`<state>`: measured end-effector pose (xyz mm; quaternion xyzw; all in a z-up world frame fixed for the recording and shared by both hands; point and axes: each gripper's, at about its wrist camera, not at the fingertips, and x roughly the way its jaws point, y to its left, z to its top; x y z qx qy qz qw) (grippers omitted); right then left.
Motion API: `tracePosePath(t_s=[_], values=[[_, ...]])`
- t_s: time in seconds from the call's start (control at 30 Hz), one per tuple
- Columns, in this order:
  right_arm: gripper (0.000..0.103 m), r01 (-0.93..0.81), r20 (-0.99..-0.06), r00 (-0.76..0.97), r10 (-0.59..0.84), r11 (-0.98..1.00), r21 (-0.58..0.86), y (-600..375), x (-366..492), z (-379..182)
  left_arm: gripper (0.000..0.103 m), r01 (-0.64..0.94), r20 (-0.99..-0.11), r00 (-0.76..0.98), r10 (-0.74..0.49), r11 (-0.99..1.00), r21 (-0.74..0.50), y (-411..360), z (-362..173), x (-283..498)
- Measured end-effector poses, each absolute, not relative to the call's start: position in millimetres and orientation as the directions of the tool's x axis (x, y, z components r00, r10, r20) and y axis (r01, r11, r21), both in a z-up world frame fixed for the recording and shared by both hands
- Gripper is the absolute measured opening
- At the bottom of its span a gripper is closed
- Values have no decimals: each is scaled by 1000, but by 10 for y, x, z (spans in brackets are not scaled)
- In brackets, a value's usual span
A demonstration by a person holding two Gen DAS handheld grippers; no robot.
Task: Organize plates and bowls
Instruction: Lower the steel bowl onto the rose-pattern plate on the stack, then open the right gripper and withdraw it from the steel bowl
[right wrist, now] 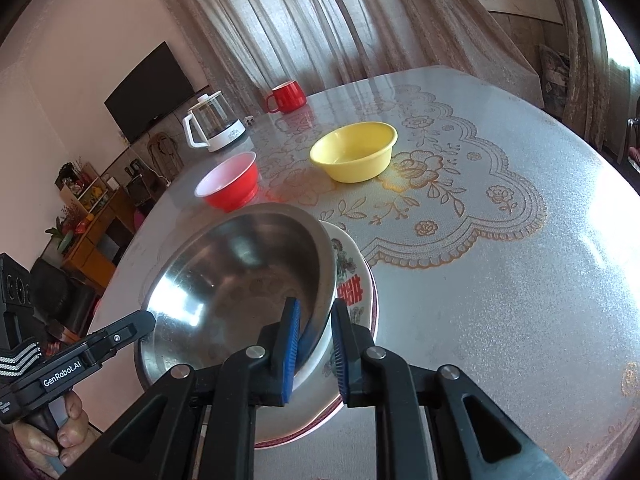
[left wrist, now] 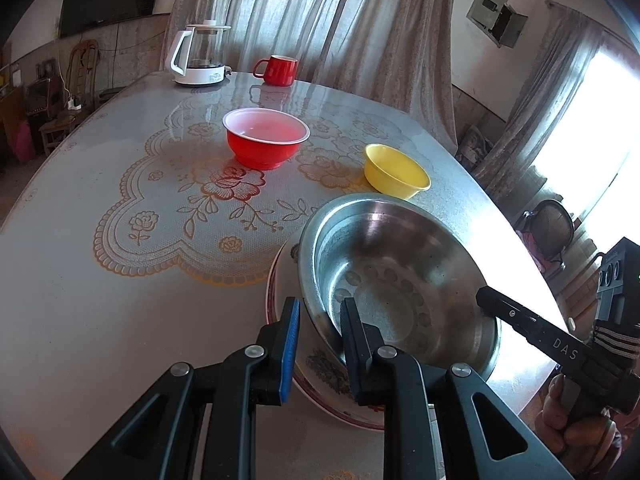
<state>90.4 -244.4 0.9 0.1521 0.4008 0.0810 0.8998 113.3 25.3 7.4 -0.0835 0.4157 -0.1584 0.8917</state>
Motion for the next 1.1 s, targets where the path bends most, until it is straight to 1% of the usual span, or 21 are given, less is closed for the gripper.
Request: tracePosePath(t_s=[0.13, 0.2, 0.27, 0.47, 0.5, 0.73, 0.9, 1.1], values=[[16, -29, -693, 662, 286, 934, 357, -2465, 906, 6, 22, 204, -719, 609, -336, 942, -268, 246, 81, 1147], [17, -40, -689, 663, 293, 933, 357, -2462, 903, 7, 24, 193, -724, 607, -328, 944, -267, 253, 76, 1163], [18, -51, -686, 663, 299, 933, 357, -2465, 903, 7, 25, 186, -727, 604, -325, 945, -268, 261, 76, 1177], [19, -57, -677, 672, 299, 933, 355, -2494, 884, 40, 25, 180, -729, 617, -296, 955, -236, 246, 95, 1186], [22, -59, -673, 675, 303, 931, 360, -2511, 880, 50, 25, 177, -728, 621, -291, 957, -231, 248, 100, 1189], [29, -37, -647, 701, 301, 921, 389, -2672, 878, 126, 25, 167, -728, 632, -266, 964, -207, 249, 121, 1216], [32, -18, -634, 716, 292, 916, 401, -2774, 910, 176, 25, 146, -714, 673, -196, 981, -131, 234, 174, 1209], [34, 5, -630, 722, 286, 908, 418, -2893, 970, 184, 25, 135, -710, 684, -171, 985, -107, 253, 199, 1249]])
